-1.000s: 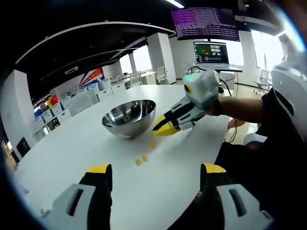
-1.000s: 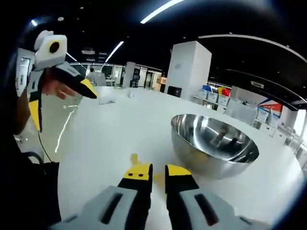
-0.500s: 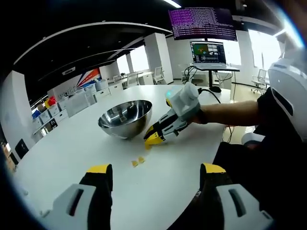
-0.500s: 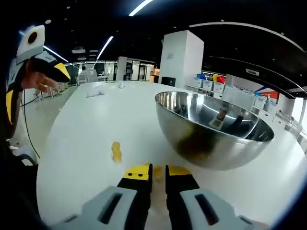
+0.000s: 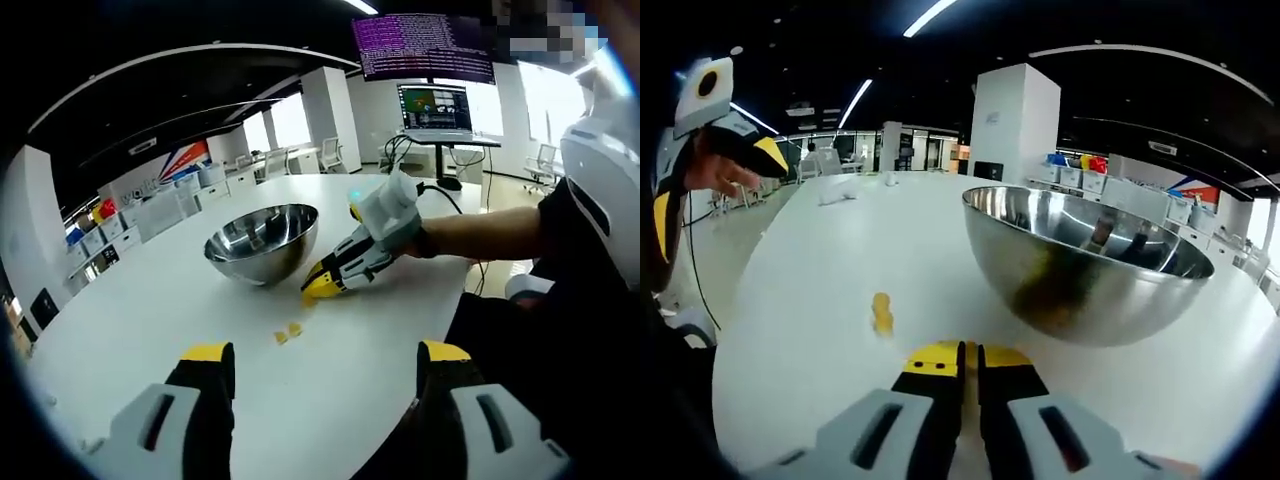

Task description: Pick up the QQ candy scattered on the table and place it into the stainless steel bowl on the table

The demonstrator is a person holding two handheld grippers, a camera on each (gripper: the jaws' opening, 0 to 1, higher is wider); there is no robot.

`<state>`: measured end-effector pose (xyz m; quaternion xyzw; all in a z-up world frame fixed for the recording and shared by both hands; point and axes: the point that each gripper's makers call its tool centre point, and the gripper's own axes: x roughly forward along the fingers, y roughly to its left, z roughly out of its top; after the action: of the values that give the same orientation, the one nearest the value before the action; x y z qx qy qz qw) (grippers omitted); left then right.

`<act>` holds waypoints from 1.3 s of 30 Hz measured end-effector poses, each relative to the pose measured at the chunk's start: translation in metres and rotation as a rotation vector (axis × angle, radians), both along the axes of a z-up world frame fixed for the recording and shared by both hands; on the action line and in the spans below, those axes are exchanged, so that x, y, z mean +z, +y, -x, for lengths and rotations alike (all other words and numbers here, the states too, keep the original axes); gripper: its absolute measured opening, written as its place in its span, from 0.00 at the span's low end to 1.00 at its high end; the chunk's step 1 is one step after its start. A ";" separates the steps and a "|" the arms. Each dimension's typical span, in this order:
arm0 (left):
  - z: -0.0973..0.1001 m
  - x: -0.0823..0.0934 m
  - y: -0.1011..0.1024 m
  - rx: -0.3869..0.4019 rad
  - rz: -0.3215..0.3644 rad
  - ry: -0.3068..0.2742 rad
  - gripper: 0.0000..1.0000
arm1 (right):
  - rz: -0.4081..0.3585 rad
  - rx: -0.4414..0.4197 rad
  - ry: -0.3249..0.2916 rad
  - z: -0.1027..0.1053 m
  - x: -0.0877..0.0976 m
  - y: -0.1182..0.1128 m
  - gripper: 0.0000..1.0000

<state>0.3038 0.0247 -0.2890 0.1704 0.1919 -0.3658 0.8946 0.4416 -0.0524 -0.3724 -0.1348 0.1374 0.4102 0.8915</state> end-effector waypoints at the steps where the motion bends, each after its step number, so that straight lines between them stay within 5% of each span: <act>1: 0.000 0.000 -0.001 -0.003 0.003 0.001 0.74 | 0.000 0.000 -0.003 0.000 0.000 0.000 0.03; 9: 0.001 0.004 -0.001 0.001 0.000 -0.007 0.74 | 0.015 0.011 -0.026 0.003 0.004 0.000 0.02; 26: 0.003 0.010 0.001 0.006 -0.016 -0.017 0.74 | -0.031 0.037 -0.106 0.026 0.054 -0.010 0.02; 32: 0.003 0.013 0.001 0.009 -0.016 -0.022 0.74 | -0.040 0.057 -0.158 0.034 0.086 -0.010 0.02; 39: 0.003 0.017 0.000 0.004 -0.025 -0.031 0.74 | -0.108 0.073 -0.200 0.033 0.145 -0.015 0.02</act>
<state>0.3006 0.0251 -0.2716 0.1868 0.1830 -0.3591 0.8959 0.4081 -0.0674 -0.2278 -0.1319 0.0205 0.4338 0.8910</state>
